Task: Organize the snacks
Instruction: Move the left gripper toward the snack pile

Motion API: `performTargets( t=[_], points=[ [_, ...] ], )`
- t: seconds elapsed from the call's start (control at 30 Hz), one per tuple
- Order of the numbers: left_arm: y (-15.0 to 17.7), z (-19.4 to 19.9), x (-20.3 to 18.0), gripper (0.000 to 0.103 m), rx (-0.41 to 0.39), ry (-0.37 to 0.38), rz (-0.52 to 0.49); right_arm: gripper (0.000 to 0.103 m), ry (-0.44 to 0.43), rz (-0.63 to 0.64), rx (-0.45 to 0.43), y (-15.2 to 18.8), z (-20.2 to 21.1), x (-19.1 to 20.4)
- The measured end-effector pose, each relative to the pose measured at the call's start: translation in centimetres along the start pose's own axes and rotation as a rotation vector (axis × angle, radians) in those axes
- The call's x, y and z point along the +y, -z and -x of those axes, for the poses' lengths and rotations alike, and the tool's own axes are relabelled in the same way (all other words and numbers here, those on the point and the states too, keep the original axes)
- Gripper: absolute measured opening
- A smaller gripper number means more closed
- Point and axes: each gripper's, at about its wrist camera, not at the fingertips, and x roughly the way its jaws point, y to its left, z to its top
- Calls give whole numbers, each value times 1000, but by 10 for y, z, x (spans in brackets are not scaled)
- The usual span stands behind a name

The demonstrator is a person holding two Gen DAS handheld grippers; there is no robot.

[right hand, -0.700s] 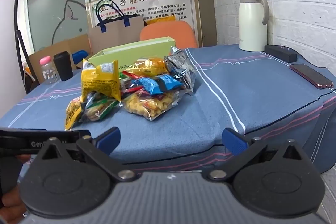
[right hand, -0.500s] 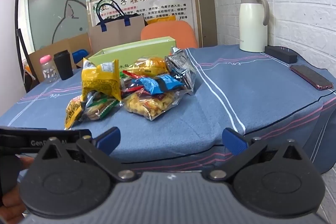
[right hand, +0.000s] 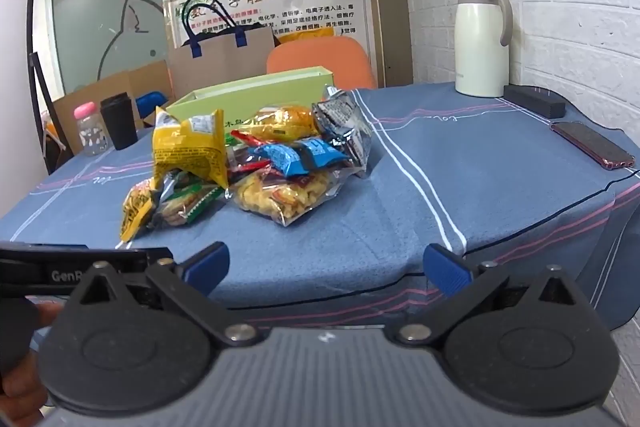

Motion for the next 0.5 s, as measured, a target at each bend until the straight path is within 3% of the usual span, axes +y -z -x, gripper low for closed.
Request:
performTargets(
  t=[0.5],
  points=[
    [-1, -2, 5, 88, 12, 25, 16, 102, -35, 2, 7, 2, -3, 2]
  ],
)
